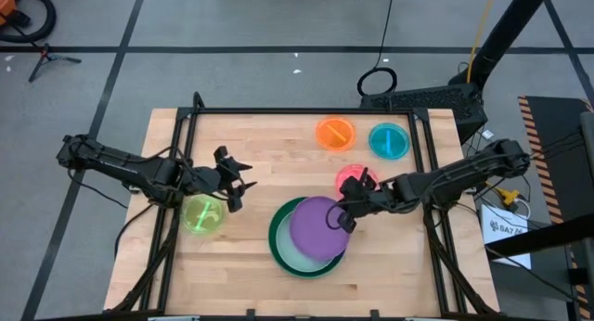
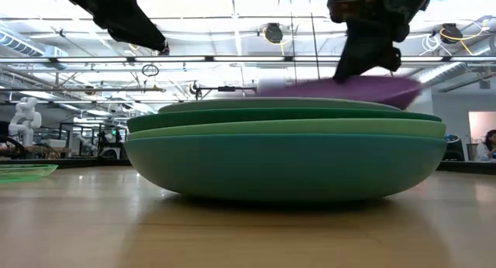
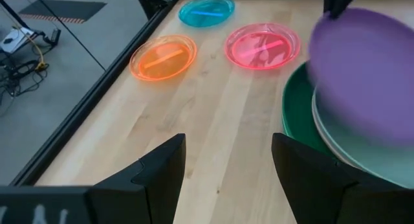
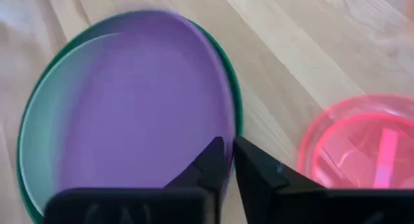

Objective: Stack plastic plates
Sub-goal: Stack the purple plate on top of the light blue plate, then stack the transparent green plate on top of the purple plate

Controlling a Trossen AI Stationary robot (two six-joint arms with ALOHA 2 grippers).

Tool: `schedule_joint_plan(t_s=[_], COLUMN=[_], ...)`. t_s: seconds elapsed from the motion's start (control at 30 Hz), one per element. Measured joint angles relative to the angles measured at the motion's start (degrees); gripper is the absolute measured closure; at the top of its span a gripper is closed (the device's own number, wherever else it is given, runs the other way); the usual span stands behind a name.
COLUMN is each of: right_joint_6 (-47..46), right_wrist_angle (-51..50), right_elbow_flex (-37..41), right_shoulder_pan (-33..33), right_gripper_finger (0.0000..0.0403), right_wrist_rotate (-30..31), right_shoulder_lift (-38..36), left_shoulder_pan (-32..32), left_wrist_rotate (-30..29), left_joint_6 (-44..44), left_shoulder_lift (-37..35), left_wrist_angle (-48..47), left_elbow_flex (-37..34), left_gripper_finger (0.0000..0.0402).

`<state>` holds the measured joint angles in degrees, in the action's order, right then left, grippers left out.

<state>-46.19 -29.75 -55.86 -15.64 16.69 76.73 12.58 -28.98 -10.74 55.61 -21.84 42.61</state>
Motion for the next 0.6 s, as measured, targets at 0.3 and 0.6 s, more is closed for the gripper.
schedule_joint_plan(t_s=[0.3, 0.6], right_joint_6=[3.46, 7.19], right_wrist_angle=[2.23, 3.22], right_elbow_flex=[0.04, 0.04], right_shoulder_pan=[0.67, -0.96], right_gripper_finger=[0.0304, 0.0294], right_wrist_rotate=[3.12, 12.70], right_shoulder_lift=[0.70, 1.27], left_shoulder_pan=[0.43, 3.35], left_wrist_rotate=[-0.49, -0.56], left_joint_6=[-2.97, -6.96], left_shoulder_lift=[0.00, 0.00], left_wrist_angle=[0.73, -0.45], left_elbow_flex=[0.00, 0.00], left_gripper_finger=[0.0167, 0.0167])
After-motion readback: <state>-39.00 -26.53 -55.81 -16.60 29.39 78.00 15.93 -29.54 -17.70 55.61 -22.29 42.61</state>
